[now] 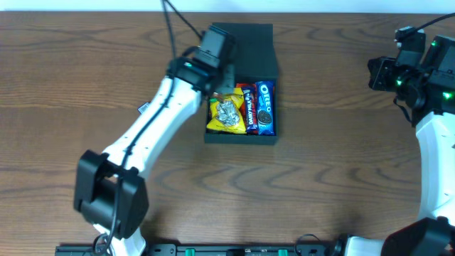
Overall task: Pack container
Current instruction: 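Carry the KitKat right and lower it into the box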
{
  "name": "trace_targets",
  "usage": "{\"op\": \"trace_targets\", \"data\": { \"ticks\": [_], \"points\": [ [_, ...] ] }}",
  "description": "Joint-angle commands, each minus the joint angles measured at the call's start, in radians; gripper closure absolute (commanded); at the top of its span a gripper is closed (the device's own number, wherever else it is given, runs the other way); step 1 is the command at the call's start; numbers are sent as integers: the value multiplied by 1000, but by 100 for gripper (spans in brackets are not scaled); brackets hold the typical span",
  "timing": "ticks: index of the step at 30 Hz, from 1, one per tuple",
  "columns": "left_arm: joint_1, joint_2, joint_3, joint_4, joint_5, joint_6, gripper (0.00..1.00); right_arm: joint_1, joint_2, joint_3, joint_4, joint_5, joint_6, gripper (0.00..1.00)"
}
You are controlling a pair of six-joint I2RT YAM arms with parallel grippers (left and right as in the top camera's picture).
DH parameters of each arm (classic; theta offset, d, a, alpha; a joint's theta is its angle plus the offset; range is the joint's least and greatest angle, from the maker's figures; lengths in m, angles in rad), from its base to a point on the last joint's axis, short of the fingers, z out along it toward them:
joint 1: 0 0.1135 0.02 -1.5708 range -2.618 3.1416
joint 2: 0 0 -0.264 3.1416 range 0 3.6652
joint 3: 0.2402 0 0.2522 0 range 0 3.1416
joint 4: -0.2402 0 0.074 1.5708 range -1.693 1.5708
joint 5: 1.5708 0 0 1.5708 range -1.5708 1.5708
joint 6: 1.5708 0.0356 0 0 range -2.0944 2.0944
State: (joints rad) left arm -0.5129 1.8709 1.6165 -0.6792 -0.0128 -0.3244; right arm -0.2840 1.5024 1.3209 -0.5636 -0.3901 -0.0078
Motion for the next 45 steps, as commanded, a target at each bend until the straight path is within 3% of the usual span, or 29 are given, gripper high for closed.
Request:
{"op": "trace_targets", "data": {
  "ticks": [1, 22, 26, 28, 29, 36, 40, 43, 45],
  "points": [
    [-42, 86, 11, -1, 78, -5, 94, -3, -19, 8, -2, -10, 11, 89],
    [-82, 177, 11, -43, 148, -175, 94, -3, -19, 8, -9, -10, 11, 89],
    [-83, 177, 11, -47, 148, -178, 81, -3, -19, 8, -9, -10, 11, 89],
    [-83, 177, 11, -47, 148, -178, 63, -3, -19, 8, -9, -10, 11, 89],
    [-83, 177, 11, -47, 148, -178, 60, -3, -19, 8, -9, -10, 11, 89],
    [-80, 175, 41, -63, 148, -169, 54, -3, -19, 8, -8, -10, 11, 89],
    [-79, 174, 143, -151, 127, -143, 54, -3, -19, 8, -2, -10, 11, 89],
    [-79, 157, 265, -282, 30, -144, 57, -3, -19, 8, 8, -10, 11, 88],
    [-72, 122, 315, -351, -143, -196, 55, -3, -19, 8, 12, -10, 11, 87]
  ]
}}
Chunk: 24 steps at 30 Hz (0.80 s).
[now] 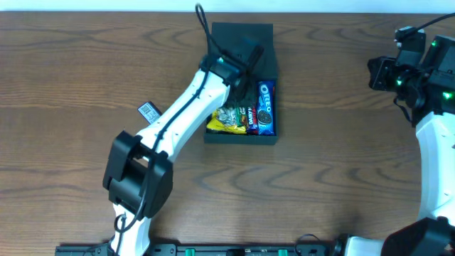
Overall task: Pack container
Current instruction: 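Carry the KitKat right and lower it into the box, then return the left gripper to grasp the blue-wrapped bar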
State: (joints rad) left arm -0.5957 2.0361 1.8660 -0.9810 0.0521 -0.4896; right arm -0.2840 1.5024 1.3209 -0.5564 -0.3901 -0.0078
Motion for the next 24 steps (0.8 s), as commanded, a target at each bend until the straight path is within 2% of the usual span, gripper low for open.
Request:
{"op": "trace_targets", "data": {
  "ticks": [1, 5, 8, 11, 15, 18, 24],
  "points": [
    [23, -64, 66, -57, -271, -54, 53, -3, -19, 8, 5, -10, 11, 87],
    [141, -116, 65, -140, -282, -57, 50, -3, -19, 8, 3, -10, 11, 86],
    [245, -120, 31, -232, -243, -58, 58, -3, -19, 8, 3, -10, 11, 86],
    [325, -120, -77, -251, -245, -76, 59, -3, -19, 8, 0, -10, 11, 85],
    [375, -120, -239, -184, -216, -120, 56, -3, -19, 8, -12, -11, 11, 85],
    [402, -120, -349, -84, -177, -121, 40, -3, -19, 8, -23, -11, 11, 85],
    [439, -119, -454, 82, -159, -120, 32, -3, -19, 8, -39, -11, 11, 85]
  ]
}}
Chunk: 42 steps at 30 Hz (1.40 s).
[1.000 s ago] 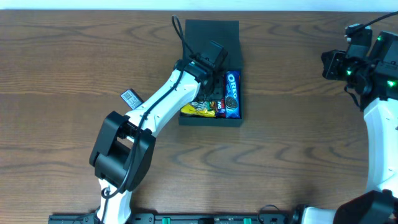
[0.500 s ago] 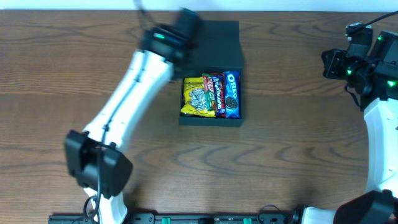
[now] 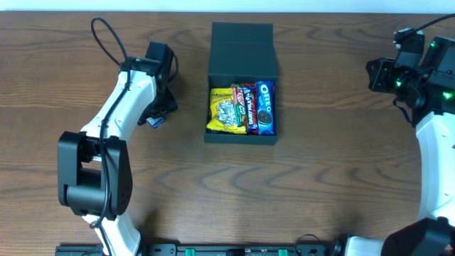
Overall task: Pack container
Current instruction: 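Return the left gripper to grasp the blue-wrapped bar, then carry the blue bar right and lower it into the box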
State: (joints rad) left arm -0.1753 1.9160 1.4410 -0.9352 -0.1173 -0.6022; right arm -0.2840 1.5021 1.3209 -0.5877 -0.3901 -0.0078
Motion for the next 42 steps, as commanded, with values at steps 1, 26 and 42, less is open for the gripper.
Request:
{"op": "trace_targets", "data": {
  "ticks": [1, 26, 42],
  "points": [
    [24, 1, -42, 61, 10, -4, 33, -3, -19, 8, -11, -11, 11, 85],
    [111, 46, -163, 251, 117, -8, 35, -3, -19, 8, -21, -11, 11, 84],
    [110, 98, -163, 280, 163, 19, 43, -3, -19, 8, -30, -11, 11, 85]
  ]
}}
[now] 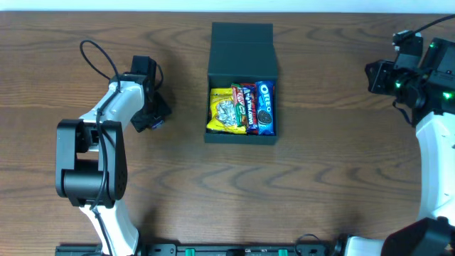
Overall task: Pack container
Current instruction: 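Carry the blue bar right and lower it into the box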
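Observation:
A dark open box [240,136] stands at the table's middle with its lid [242,44] folded back. Inside lie a yellow snack bag [225,110], red and green packets [247,107] and a blue Oreo pack [264,107], side by side. My left gripper [152,118] is low over the table, well left of the box; a small light scrap of a packet shows at its tip. Whether the fingers are shut on it is hidden. My right gripper [378,75] hangs at the far right, away from the box.
The brown wooden table [320,178] runs across the whole view. The left arm's black cable [96,53] loops over the table at the far left. The right arm's base stands at the lower right edge.
My left gripper has shifted slightly left and toward the front, staying over the spot left of the box. The box, its contents and the right arm are unchanged.
My left gripper was at the box over the yellow bag, while a small barcode packet lay on the table to the left. Then it reached further into the box's back. Later it stood over that small packet, and it remains there now.

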{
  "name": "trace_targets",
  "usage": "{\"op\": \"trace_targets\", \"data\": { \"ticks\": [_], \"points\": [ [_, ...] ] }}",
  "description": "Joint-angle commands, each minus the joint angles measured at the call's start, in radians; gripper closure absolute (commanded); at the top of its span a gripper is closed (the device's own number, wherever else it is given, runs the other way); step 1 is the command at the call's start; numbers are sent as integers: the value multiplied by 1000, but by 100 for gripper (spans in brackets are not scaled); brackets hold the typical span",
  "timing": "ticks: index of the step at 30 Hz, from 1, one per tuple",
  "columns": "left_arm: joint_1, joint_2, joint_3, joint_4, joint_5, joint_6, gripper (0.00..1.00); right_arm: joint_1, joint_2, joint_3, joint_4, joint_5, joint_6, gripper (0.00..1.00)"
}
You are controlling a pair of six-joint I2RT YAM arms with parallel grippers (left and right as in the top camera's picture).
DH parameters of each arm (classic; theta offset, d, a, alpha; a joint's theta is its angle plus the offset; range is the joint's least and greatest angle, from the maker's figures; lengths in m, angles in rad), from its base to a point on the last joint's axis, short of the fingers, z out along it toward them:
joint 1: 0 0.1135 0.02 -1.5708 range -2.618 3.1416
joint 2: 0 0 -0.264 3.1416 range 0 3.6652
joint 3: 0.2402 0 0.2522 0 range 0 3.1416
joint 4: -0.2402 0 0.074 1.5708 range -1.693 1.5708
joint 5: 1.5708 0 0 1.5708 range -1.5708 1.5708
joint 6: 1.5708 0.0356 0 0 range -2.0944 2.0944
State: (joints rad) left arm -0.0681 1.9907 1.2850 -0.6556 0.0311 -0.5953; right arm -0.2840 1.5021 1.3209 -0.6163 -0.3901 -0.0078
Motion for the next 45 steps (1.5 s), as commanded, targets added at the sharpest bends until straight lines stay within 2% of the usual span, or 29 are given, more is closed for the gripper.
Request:
{"op": "trace_targets", "data": {
  "ticks": [1, 3, 5, 11, 16, 18, 20, 26, 30, 38, 45],
  "points": [
    [3, 23, -6, 0, 14, 12, 46, -3, -19, 8, -2, -11, 11, 85],
    [3, 23, -6, -1, 14, 12, 56, -3, -19, 8, -2, -11, 11, 85],
    [3, 23, -6, 0, 14, 12, 60, -3, -19, 8, -2, -11, 11, 85],
    [3, 23, 5, -2, 26, 35, 62, -3, -19, 8, -1, -11, 11, 84],
    [2, 23, 66, -35, 29, 65, 69, -3, -19, 8, 0, -11, 11, 84],
    [-1, 21, 111, -59, 37, 92, 76, -3, -19, 8, 1, -11, 11, 84],
    [-15, 19, 179, -101, 40, 107, 94, -3, -19, 8, 6, -11, 11, 85],
    [-137, -19, 382, -135, -1, 199, 94, -3, -19, 8, 15, -11, 11, 85],
    [-254, -20, 455, -118, -11, 213, 94, -3, -19, 8, 15, -11, 11, 85],
    [-431, -16, 454, -169, 19, 109, 94, -3, -19, 8, 14, -11, 11, 85],
    [-456, -16, 398, -208, 30, 14, 94, -3, -19, 8, 11, -11, 11, 85]
  ]
}}
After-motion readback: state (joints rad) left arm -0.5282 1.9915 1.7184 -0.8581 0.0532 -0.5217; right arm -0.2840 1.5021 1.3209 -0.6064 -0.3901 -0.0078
